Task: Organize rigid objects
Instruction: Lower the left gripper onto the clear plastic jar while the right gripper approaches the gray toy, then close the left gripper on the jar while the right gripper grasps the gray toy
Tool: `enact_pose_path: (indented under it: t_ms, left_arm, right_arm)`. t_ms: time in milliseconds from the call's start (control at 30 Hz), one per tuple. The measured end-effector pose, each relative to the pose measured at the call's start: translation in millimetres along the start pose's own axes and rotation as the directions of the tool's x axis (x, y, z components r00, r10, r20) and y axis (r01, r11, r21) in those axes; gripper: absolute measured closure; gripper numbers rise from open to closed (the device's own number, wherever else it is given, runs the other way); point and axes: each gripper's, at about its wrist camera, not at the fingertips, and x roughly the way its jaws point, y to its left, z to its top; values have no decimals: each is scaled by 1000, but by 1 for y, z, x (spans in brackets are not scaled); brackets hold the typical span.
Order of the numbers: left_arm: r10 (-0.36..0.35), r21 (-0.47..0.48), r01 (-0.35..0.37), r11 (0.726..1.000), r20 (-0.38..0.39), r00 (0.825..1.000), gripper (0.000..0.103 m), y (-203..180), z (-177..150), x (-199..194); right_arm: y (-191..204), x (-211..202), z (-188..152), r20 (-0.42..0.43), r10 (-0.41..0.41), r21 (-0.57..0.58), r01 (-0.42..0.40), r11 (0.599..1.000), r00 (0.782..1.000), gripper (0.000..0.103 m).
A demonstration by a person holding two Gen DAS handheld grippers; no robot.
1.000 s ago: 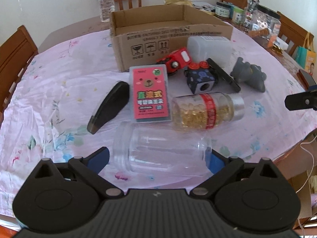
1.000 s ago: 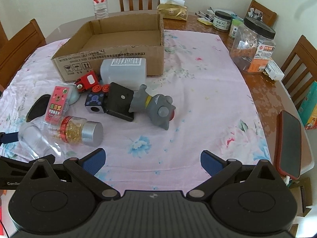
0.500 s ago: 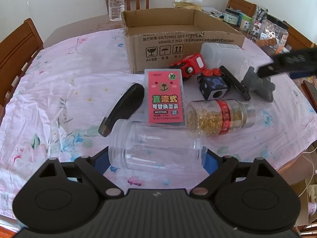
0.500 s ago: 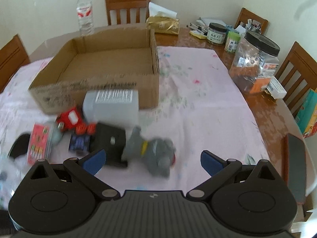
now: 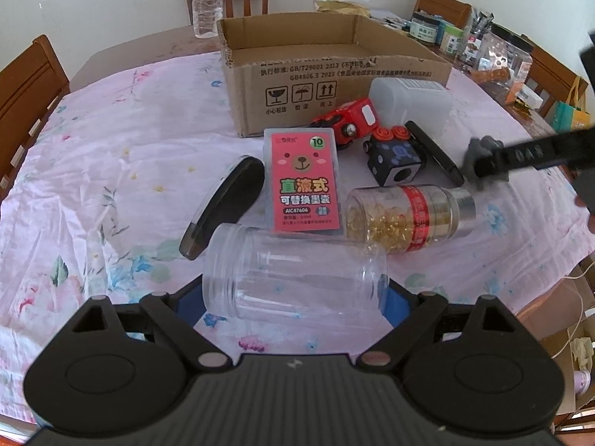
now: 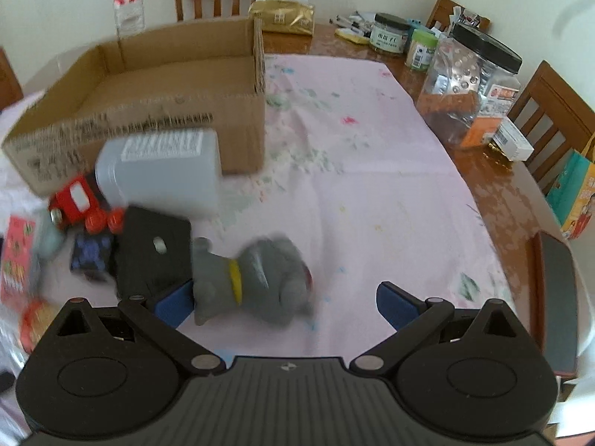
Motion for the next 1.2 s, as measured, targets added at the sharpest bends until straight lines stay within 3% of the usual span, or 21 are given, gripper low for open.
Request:
enact_pose_path:
  t_ms: [233,333,533,700,800,1200]
  left_arm:
    - [4,-29,-4,1000,-1,1000,11,0,0,1]
    - [9,-38,-10,999,-3,1000,11,-2,-1,4]
    - [8,-103,-10,995,-16,1000,6,-1,-6,12]
    - [40,-95,-41,995,-19,999,1,-7,-8,16]
    - [88,-35,-88,995,-18,996,0,-18,-11,18]
    - [128,-100,-126,987,10,992,1,-20,-17,15]
  right_arm:
    - [-10,14,-15,-48,79,-101,-84,991,996,0]
    - [-18,17,-19,-29,150,-97,-153,984,988,0]
    - [-24,16,-27,22,208,-183,-201,962,978,0]
    - [-26,15,-30,44,225,-201,-212,956,973,0]
    - [-28,15,-32,62,233,-206,-216,954,970,0]
    - [-27,16,-29,51,245,-224,-228,948,968,0]
